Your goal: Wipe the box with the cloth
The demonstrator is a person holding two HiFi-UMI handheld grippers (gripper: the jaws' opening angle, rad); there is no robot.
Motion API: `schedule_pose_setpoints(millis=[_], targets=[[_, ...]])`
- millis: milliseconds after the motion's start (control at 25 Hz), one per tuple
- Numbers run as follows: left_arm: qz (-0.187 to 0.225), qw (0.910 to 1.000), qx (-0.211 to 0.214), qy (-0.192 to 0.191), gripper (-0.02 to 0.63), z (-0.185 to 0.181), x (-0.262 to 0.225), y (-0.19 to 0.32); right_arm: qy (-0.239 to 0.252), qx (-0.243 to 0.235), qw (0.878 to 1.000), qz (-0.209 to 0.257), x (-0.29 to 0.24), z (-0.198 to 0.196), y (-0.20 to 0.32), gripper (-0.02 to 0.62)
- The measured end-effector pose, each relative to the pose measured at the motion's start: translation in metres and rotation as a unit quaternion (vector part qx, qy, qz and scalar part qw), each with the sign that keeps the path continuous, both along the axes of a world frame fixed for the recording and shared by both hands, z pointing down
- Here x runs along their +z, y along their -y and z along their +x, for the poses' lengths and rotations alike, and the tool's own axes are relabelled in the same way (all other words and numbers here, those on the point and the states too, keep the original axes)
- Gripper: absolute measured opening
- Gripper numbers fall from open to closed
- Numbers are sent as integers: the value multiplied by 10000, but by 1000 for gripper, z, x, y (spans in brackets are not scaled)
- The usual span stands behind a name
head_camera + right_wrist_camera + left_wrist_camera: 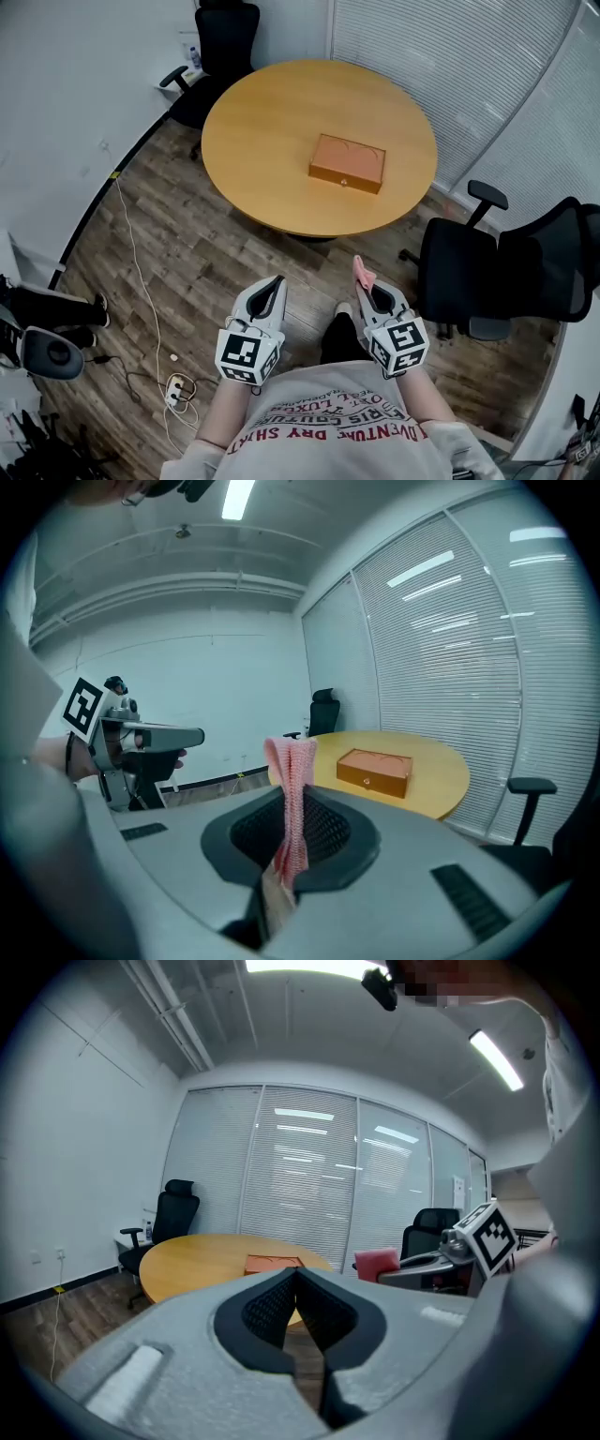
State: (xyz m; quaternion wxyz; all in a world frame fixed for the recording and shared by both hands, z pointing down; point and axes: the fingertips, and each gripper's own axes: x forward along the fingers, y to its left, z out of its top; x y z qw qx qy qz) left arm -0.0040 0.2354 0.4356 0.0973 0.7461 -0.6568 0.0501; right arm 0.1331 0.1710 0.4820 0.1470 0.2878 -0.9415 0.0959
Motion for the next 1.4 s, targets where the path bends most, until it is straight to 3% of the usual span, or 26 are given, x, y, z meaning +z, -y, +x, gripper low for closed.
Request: schedule_pose_setpoints(millis=[240, 440, 720, 1000, 1400], targets=[[-12, 9996, -294, 9, 9, -6, -14, 102, 35, -367, 9993, 13, -15, -15, 104, 29], [-33, 9994, -323, 100, 9, 13, -15, 184, 35, -539, 9985, -30, -15, -7, 181, 31], [-123, 9998, -138, 101, 9, 20, -17, 236, -68, -444, 9990, 42, -17, -4, 228, 31], [-157, 9999, 24, 52, 9, -23, -13, 293, -235, -118, 9996, 141, -19, -34, 289, 31], [-242, 9974, 678, -2, 9, -100, -11, 367, -572, 623, 9961, 259, -19, -99, 361, 32]])
